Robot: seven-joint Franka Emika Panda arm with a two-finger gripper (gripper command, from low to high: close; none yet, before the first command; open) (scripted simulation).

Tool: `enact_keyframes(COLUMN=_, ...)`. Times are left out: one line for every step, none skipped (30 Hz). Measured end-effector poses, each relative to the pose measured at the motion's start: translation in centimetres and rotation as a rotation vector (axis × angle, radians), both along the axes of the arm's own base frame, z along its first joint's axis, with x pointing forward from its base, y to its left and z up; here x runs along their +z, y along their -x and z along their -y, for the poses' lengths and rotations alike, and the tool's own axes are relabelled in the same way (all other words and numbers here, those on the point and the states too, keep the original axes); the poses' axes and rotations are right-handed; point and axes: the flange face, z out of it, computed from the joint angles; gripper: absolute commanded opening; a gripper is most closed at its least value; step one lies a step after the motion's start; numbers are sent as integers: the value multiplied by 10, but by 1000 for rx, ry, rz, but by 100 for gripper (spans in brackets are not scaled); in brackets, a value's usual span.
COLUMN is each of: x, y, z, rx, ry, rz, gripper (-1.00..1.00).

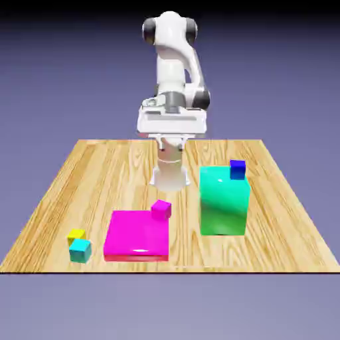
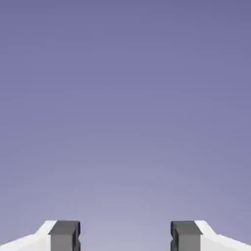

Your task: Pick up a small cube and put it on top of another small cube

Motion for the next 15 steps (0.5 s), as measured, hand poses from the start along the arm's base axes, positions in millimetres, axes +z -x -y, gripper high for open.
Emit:
enact_keyframes(x=-8, y=-7, z=11, rx=-10, ry=-3, rz=-30, gripper=0)
enact_keyframes(x=-16, y=-13, z=23, rx=-20, ry=-6, rz=-60, gripper=0)
enact_keyframes(x=-25, y=-19, z=35, rx=-29, ry=-9, rz=-90, gripper=0)
enact_keyframes(x=-35, y=-25, z=47, rx=-38, ry=-12, rz=-120, gripper=0)
enact_keyframes(x=-44, y=-30, z=59, rx=-48, ry=-16, rz=-149, gripper=0)
enact_keyframes(x=-54, y=-34, z=72, rx=-56, ry=-19, rz=-178, gripper=0)
enact_keyframes(x=-64, y=-38, z=84, rx=-65, ry=-23, rz=-207, gripper=0)
enact_keyframes(x=-75, y=-41, z=97, rx=-74, ry=-26, rz=-235, gripper=0)
enact_keyframes(x=-85, y=-43, z=109, rx=-82, ry=-30, rz=-263, gripper=0)
enact_keyframes(x=-96, y=-45, z=122, rx=-90, ry=-33, rz=-290, gripper=0)
enact_keyframes(x=-107, y=-47, z=135, rx=-97, ry=-37, rz=-317, gripper=0)
enact_keyframes(x=-118, y=-47, z=149, rx=-108, ry=-41, rz=-344, gripper=0)
enact_keyframes(x=-129, y=-45, z=166, rx=-126, ry=-46, rz=-369, gripper=0)
enact_keyframes(x=-140, y=-45, z=176, rx=-126, ry=-48, rz=-395, gripper=0)
enact_keyframes(x=-151, y=-45, z=186, rx=-128, ry=-50, rz=-420, gripper=0)
